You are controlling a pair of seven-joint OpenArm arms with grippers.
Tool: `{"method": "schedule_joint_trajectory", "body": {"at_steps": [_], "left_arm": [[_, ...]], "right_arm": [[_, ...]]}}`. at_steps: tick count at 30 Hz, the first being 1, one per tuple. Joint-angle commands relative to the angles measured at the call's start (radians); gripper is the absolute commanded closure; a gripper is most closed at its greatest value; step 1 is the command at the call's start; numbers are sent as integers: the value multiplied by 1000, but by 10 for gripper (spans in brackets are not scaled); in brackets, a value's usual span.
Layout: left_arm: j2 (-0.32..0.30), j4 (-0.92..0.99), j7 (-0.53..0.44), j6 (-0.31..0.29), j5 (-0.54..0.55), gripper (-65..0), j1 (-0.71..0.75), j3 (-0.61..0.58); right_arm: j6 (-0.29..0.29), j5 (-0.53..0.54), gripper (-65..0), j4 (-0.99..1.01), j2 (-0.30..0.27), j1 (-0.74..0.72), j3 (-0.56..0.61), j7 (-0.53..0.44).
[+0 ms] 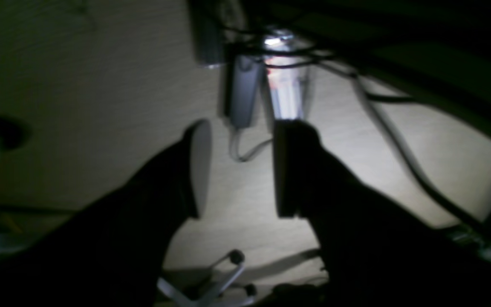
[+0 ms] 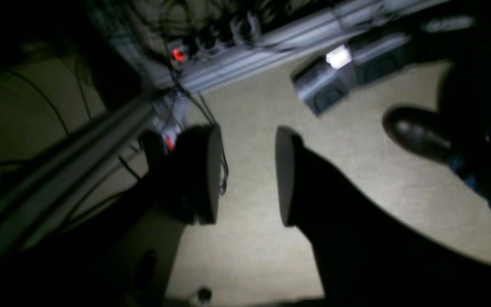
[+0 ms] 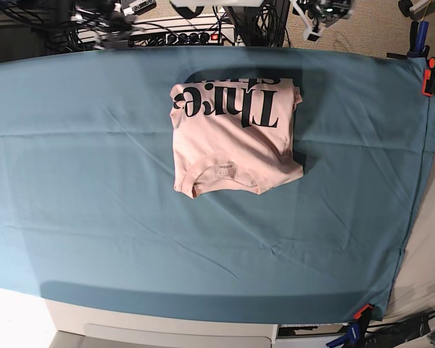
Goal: Fold the T-shirt properly
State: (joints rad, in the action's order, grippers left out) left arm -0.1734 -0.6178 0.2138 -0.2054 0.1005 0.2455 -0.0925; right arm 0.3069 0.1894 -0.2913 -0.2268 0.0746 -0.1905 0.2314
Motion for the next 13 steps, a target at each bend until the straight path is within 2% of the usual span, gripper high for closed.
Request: {"method": "schedule_joint_trajectory", "body": {"at_steps": [1,3,6,7,10,11,13], "left_arm": [[16,24,-19,13,4,-230,-15,-9],[47,82,-45,45,4,-230,-54,-12],[84,147,-55,68,6,-229,-98,-12],[93,161,-55,72,8,-208,-107,-12],[106,172,-55,79,21,-35,-116,-12],[107,172,-55,78,27,0,-116,-12],[109,171,-61,76,27,0,-116,-12]], "right_arm": [[-19,0,-220,0,14,-14,11,-6],[-50,0,-220,-2,51,-23,35,-19],[-61,-3,-211,-2,87,-27,69,-27],[-66,-10,-171,-2,93,-27,79,-26],[-97,-34,-30,-2,100,-24,93,-22],[-100,-34,-11,-2,99,-23,93,-22],[-103,-33,-11,-2,100,-21,92,-25]]}}
